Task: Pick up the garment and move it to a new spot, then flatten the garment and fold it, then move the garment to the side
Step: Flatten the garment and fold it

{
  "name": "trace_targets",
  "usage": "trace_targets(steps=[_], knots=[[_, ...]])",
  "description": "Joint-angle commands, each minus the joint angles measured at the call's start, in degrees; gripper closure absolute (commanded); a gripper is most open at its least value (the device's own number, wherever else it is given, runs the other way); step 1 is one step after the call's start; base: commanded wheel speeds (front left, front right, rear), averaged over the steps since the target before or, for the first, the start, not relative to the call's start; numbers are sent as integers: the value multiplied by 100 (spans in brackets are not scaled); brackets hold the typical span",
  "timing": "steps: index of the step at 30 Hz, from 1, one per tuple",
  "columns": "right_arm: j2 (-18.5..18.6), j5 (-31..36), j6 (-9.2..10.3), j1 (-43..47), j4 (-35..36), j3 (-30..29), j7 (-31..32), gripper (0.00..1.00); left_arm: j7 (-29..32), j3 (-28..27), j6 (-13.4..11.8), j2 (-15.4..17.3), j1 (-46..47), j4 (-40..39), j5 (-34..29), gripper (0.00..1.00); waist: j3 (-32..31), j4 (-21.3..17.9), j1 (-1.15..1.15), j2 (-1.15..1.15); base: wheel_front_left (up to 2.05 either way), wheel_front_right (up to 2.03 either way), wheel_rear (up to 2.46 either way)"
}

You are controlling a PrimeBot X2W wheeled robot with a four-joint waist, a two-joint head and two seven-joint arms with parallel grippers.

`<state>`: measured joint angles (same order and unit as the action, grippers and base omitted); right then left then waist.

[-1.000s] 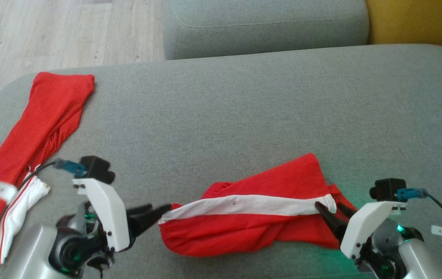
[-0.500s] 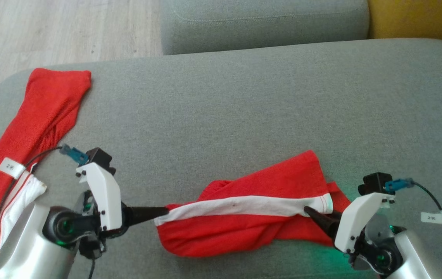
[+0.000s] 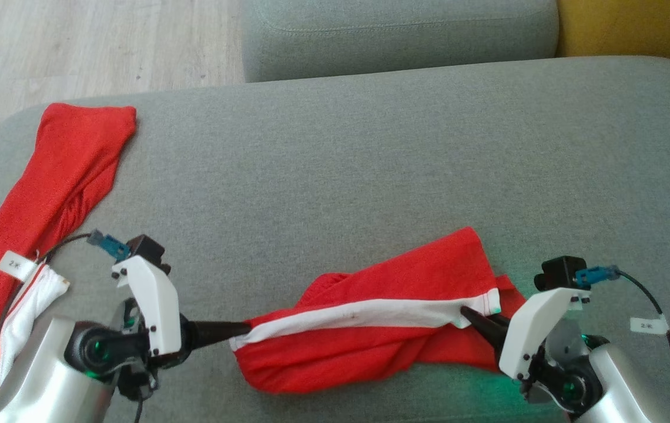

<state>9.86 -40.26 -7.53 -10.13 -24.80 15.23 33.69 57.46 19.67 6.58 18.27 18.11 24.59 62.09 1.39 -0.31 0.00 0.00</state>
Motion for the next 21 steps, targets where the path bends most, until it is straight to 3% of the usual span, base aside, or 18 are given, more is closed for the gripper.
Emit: trace_targets(steps=[1, 9, 13, 14, 16, 21], knots=[[84, -28, 4, -312, 193, 119, -95, 61, 14, -237, 23, 163, 372, -114, 51, 0, 4, 0, 0, 0, 0, 0, 0], [142, -57, 4, -371, 97, 219, -304, 63, 171, -336, 31, 128, 367, 8, 370, 0, 7, -11, 0, 0, 0, 0, 0], [152, -92, 4, -417, 24, 285, -391, 77, 295, -354, -23, 68, 309, 16, 520, 0, 17, -5, 0, 0, 0, 0, 0], [151, -102, 4, -428, 11, 302, -402, 84, 285, -357, -20, 56, 304, 15, 531, 26, 16, -9, 0, 0, 0, 0, 0], [157, -120, 4, -448, -5, 340, -431, 100, 276, -353, -12, 36, 294, 15, 553, 100, 8, -15, 0, 0, 0, 0, 0], [243, -194, 4, -487, 79, 413, -636, 100, 264, -373, 22, 61, 276, -64, 625, 100, -66, -20, 0, 0, 0, 0, 0]])
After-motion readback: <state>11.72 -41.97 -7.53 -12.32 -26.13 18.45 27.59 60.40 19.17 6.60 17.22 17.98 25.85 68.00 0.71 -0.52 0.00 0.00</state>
